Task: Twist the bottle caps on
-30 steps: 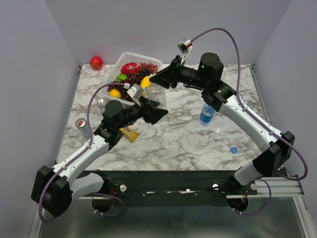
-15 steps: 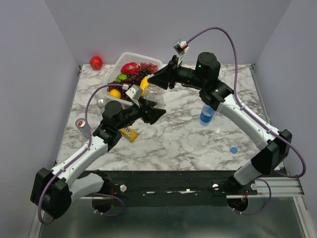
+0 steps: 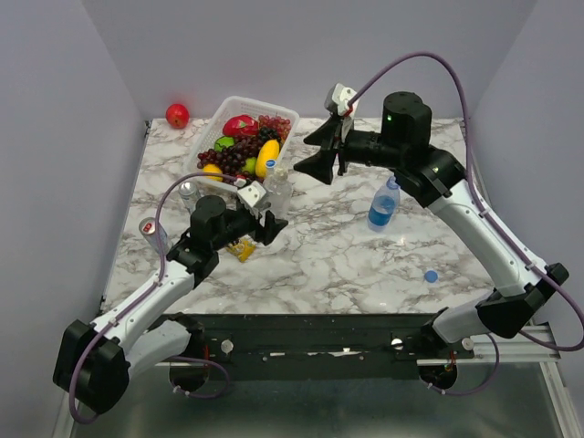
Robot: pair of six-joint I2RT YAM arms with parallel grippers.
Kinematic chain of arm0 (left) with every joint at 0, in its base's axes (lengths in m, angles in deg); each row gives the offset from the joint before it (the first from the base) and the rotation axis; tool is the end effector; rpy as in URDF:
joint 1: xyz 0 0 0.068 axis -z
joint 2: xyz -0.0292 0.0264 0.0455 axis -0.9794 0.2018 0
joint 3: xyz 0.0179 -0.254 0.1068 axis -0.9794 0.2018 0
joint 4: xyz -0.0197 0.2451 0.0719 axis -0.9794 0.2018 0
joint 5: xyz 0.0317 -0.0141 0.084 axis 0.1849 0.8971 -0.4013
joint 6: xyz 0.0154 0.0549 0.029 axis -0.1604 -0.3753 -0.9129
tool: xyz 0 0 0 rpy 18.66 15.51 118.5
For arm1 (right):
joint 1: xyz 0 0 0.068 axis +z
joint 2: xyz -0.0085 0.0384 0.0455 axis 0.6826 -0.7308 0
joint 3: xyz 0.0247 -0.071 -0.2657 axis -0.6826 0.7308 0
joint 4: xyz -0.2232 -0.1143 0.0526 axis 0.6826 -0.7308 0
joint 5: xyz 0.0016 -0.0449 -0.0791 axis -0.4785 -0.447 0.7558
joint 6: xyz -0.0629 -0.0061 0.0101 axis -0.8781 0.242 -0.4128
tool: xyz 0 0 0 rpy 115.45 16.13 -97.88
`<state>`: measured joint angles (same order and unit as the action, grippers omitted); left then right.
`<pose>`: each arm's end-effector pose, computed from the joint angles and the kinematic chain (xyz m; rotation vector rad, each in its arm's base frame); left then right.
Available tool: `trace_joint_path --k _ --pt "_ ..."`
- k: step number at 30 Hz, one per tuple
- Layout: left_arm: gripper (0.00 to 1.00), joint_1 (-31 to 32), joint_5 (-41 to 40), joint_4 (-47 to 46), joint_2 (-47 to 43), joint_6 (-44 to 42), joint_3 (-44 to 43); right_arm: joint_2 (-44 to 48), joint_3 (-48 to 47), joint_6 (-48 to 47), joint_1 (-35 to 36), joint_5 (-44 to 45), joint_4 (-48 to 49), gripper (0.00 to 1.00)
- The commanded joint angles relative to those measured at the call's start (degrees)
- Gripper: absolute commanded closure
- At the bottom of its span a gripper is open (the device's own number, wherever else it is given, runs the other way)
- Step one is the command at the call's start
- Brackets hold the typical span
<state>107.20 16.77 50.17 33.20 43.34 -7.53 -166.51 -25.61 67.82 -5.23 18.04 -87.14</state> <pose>0.1977 -0.1295 0.2799 0.6436 1.6651 -0.7509 0.2384 0.2192 0.4759 -1.0455 1.4123 0.8937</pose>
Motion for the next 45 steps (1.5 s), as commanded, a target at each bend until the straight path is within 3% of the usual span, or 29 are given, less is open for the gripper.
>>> trace_joint_path --k 1,2,3,4,7,9,14,20,45 --pt "1.0 -0.1 8.42 11.78 -3.11 -24.77 -1.13 -0.36 -3.98 -34.04 0.41 -8.74 -21.68 0.29" --pt "1.0 -0.1 11.15 15.11 -3.46 -28.9 -1.83 -0.01 -4.69 -38.84 0.41 -10.34 -27.81 0.29" --pt "1.0 -0.19 16.83 22.72 -3.55 -38.43 -2.8 -0.01 -5.21 -43.68 0.41 -11.58 -31.09 0.29" --pt "1.0 -0.1 18.8 26.36 -3.29 -42.01 -4.63 -0.1 -6.09 -51.21 0.58 -12.72 -34.16 0.29" --pt "1.0 -0.19 23.91 39.64 -1.28 -51.93 -9.11 -1.59 -9.69 -61.34 1.46 -12.12 -43.49 0.28" --pt "1.0 -0.19 25.5 47.7 1.18 -55.38 -11.5 -2.12 -11.19 -66.64 2.25 -11.59 -50.52 0.28" --pt "1.0 -0.19 27.61 54.52 5.4 -59.44 -16.16 -1.16 -8.57 -83.35 7.26 -7.82 -64.41 0.28" --pt "1.0 -0.1 28.23 54.96 6.81 -58.83 -17.92 3.59 0.66 -84.85 10.6 -5.79 -59.43 0.28" --pt "1.0 1.22 29.19 62.08 10.51 -61.29 -22.4 4.21 5.06 -79.14 12.27 -8.69 -45.53 0.33"
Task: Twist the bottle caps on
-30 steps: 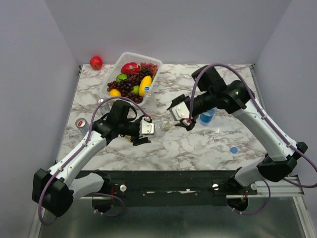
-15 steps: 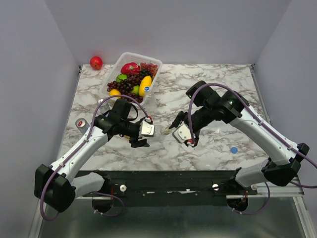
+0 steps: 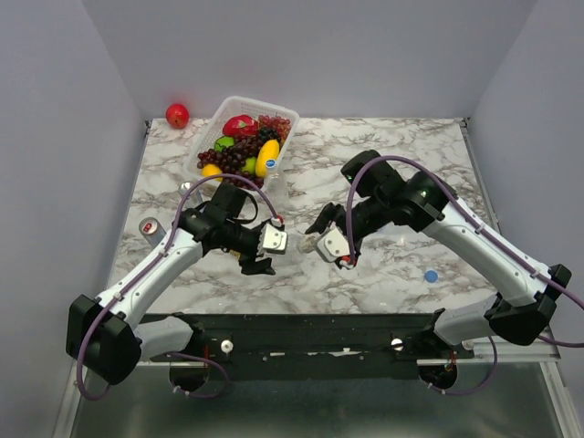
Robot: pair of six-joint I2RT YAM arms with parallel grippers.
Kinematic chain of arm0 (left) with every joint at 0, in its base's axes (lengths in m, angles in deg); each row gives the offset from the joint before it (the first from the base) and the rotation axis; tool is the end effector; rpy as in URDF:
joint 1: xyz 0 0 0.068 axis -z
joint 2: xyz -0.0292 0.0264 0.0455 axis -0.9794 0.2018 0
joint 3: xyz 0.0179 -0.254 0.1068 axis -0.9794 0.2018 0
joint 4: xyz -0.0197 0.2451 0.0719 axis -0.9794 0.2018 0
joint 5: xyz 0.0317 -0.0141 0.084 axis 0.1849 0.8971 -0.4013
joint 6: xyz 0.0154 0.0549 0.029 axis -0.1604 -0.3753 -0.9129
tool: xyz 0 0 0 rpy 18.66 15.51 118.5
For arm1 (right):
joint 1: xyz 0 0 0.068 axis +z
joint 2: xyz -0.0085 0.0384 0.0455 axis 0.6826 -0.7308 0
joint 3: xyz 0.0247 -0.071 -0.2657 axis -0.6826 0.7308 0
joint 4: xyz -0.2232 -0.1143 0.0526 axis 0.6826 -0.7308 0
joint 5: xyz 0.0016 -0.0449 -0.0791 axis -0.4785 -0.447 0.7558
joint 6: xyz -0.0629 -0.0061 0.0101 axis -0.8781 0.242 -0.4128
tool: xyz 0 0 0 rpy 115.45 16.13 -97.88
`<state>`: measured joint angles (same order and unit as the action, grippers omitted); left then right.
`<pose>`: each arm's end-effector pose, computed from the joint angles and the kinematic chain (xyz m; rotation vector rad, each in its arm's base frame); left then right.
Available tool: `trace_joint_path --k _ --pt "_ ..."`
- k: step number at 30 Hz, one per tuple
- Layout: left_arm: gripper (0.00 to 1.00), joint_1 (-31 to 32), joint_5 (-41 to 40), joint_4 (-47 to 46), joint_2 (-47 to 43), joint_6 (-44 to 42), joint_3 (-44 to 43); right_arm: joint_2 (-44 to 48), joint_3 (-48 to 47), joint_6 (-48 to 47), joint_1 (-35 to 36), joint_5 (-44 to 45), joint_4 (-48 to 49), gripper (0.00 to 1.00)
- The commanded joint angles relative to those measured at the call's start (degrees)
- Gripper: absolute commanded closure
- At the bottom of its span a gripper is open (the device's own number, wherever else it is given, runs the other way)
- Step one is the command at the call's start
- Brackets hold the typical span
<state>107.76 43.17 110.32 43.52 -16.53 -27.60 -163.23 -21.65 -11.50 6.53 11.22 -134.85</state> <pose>0.1704 -0.1382 0.2714 1.7660 1.5328 -0.8652 0.1429 0.2167 0.3928 -2.2332 0.6468 0.5737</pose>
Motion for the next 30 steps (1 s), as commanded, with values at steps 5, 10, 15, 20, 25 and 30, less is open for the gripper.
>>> trace_joint_path --k 5,10,15,20,25,30 --pt "1.0 1.18 2.97 2.46 0.63 -2.04 -3.48 -1.79 -1.52 -2.46 0.51 -2.66 -2.47 0.34" --pt "1.0 1.27 3.05 2.98 0.63 -2.39 -4.01 -5.39 -5.65 -4.92 0.43 -3.19 -8.8 0.4" --pt "1.0 1.35 2.7 3.07 0.72 -2.48 -4.19 -5.66 -5.92 -5.01 0.52 -3.54 -8.63 0.44" --pt "1.0 1.27 2.62 2.63 1.07 -2.21 -4.01 -4.96 -5.22 -4.75 0.51 -3.8 -7.58 0.43" --pt "1.0 1.35 2.62 1.84 1.6 -1.43 -4.19 -4.96 -5.13 -2.55 0.52 -3.8 -6.34 0.43" --pt "1.0 1.35 2.7 0.79 1.68 -0.46 -4.19 -5.4 -5.31 0.0 0.52 -4.07 -6.08 0.48"
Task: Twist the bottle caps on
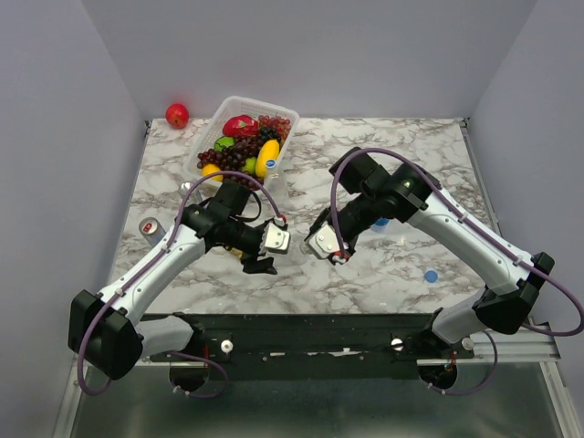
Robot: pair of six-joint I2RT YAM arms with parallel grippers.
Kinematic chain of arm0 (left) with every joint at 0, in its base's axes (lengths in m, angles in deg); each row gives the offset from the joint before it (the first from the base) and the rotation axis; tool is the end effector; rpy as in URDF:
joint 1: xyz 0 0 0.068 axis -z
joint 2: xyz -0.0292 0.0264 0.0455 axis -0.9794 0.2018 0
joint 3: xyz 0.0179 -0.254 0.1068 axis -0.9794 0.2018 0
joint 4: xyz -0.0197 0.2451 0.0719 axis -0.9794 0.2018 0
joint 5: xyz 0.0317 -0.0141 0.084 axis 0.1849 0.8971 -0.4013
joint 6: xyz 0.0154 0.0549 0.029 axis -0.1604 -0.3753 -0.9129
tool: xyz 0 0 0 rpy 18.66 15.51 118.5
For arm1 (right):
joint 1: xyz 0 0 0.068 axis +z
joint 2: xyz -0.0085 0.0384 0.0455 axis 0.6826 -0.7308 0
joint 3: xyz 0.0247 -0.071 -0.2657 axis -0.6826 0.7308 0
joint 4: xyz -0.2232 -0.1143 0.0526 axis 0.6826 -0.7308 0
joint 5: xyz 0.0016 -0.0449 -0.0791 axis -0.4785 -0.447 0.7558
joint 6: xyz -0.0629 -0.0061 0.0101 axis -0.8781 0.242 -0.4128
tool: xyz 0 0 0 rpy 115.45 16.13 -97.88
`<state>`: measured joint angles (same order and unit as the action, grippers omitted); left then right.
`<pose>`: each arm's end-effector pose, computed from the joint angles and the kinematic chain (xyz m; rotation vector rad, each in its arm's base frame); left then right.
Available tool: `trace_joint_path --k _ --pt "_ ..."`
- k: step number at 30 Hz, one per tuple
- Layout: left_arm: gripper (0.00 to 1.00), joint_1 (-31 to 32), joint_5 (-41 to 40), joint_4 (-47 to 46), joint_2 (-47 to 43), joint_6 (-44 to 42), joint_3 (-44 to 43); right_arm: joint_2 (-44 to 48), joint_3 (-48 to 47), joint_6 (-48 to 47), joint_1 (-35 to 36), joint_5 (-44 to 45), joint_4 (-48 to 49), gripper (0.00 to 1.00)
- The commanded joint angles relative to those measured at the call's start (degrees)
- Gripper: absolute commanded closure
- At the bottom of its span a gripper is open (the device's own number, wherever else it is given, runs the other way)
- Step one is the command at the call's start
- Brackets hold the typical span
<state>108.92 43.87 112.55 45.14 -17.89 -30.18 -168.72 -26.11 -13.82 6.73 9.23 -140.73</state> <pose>0.1713 -0.1443 0.2776 1.8011 1.5053 -0.8902 0.1510 0.2296 0.3862 -2.3006 0.6574 0.6683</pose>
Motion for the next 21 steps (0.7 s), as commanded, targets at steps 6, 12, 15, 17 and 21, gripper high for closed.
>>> trace_joint_path --k 6,12,15,17,21 --pt "1.0 0.19 2.62 -2.41 -0.02 1.6 -1.69 -0.44 -0.59 3.63 0.32 -1.38 0.15 0.5" --pt "1.0 0.19 3.23 -3.73 -0.2 3.09 -1.43 -0.79 -0.5 4.08 0.23 -1.46 0.59 0.66" --pt "1.0 0.11 4.63 -4.34 -0.2 4.67 -1.43 0.25 1.24 1.97 0.23 -1.03 1.37 0.86" --pt "1.0 0.11 5.6 -4.08 -0.46 4.77 -1.17 2.19 4.14 -1.79 0.23 0.02 5.31 0.92" --pt "1.0 0.02 9.55 -0.23 -0.37 2.31 -0.73 8.95 13.55 -11.2 0.23 1.52 12.62 0.98"
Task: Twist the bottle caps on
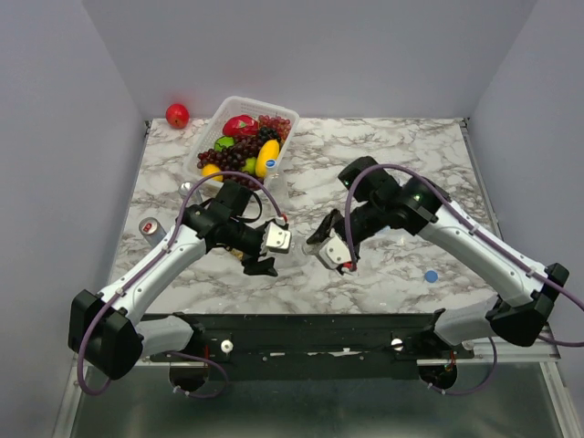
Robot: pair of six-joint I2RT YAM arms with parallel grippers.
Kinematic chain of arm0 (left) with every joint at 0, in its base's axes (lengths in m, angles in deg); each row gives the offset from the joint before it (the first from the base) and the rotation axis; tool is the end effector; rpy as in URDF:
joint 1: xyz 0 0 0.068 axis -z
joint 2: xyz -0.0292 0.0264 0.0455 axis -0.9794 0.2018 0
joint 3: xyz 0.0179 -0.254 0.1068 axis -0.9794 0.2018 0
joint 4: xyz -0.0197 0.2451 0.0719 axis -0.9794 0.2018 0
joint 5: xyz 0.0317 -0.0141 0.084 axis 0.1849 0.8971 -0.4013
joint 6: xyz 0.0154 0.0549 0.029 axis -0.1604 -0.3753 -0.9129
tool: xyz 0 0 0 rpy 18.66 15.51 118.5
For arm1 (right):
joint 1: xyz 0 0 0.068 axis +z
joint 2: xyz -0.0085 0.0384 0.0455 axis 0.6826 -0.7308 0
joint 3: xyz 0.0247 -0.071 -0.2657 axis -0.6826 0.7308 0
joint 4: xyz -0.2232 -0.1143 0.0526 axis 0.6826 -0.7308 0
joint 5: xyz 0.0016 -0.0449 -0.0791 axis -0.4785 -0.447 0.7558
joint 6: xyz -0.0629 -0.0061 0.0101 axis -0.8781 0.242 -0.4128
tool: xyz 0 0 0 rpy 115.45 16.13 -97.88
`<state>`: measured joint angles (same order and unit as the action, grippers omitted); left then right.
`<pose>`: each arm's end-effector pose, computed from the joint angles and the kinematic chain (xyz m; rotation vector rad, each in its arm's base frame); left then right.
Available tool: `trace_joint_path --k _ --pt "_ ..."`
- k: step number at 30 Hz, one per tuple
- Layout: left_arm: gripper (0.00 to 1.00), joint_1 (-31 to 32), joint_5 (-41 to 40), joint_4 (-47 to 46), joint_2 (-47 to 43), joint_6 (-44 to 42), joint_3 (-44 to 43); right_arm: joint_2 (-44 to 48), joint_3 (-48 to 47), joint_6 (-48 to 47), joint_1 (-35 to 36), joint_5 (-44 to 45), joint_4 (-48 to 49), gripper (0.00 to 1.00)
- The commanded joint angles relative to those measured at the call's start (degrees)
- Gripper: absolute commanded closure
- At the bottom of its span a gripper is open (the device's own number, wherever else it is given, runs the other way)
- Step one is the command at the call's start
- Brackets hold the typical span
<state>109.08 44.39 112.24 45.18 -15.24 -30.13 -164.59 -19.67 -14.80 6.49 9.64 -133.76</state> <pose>0.1711 -0.1452 0.2778 1.7731 1.5413 -0.9221 0.1475 0.2234 0.3791 -2.2571 0.5923 0.5992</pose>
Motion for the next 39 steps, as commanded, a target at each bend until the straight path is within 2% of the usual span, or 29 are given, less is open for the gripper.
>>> trace_joint_path --k 1,4,5,9,11,13,18,20,22,24,27,29,34,39 --pt "1.0 -0.13 10.95 0.88 -0.24 -1.04 -0.77 7.27 10.42 -11.8 0.56 1.2 8.35 0.99" --pt "1.0 -0.13 13.51 3.69 0.64 -2.88 -1.21 11.75 15.18 -18.57 0.47 1.02 11.97 0.99" --pt "1.0 -0.13 14.56 3.87 1.07 -2.89 -1.3 12.73 18.33 -19.37 0.38 0.85 15.9 1.0" --pt "1.0 -0.13 14.84 3.35 1.34 -1.93 -1.65 14.24 20.48 -18.86 0.29 -0.99 20.25 1.0" --pt "1.0 -0.13 14.31 2.73 1.17 -1.57 -1.65 13.63 19.43 -15.01 0.21 -1.17 19.9 1.0" --pt "1.0 -0.13 12.91 2.21 0.9 -1.31 -1.48 11.61 16.45 -12.18 0.21 -0.56 18.24 1.0" --pt "1.0 -0.13 6.24 -4.64 -3.39 0.89 1.16 4.67 7.04 -8.39 0.03 1.28 2.69 0.99" --pt "1.0 -0.13 2.89 -11.22 -5.59 4.73 2.91 1.94 4.14 -7.78 0.03 1.55 -1.7 0.99" --pt "1.0 -0.13 1.4 -15.88 -6.3 6.51 3.36 0.88 3.34 -5.5 0.03 1.29 -1.73 0.99" --pt "1.0 -0.13 0.61 -19.31 -7.09 11.84 3.88 0.27 2.37 0.73 0.03 1.02 0.64 0.99" --pt "1.0 -0.13 -1.41 -28.36 -9.2 16.78 6.25 -2.98 -2.19 8.64 -0.14 0.06 0.82 0.98" --pt "1.0 -0.05 -4.39 -36.18 -10.95 23.02 8.7 -5.96 -4.82 16.08 -0.93 -0.73 1.26 0.98" --pt "1.0 0.48 -9.76 -43.75 -12.63 27.08 10.92 -10.8 -12.91 30.87 -2.52 -3.11 3.54 0.98" --pt "1.0 1.62 -15.56 -47.54 -13.6 28.84 11.09 -15.63 -18.27 48.88 -3.04 -2.85 5.04 0.99"
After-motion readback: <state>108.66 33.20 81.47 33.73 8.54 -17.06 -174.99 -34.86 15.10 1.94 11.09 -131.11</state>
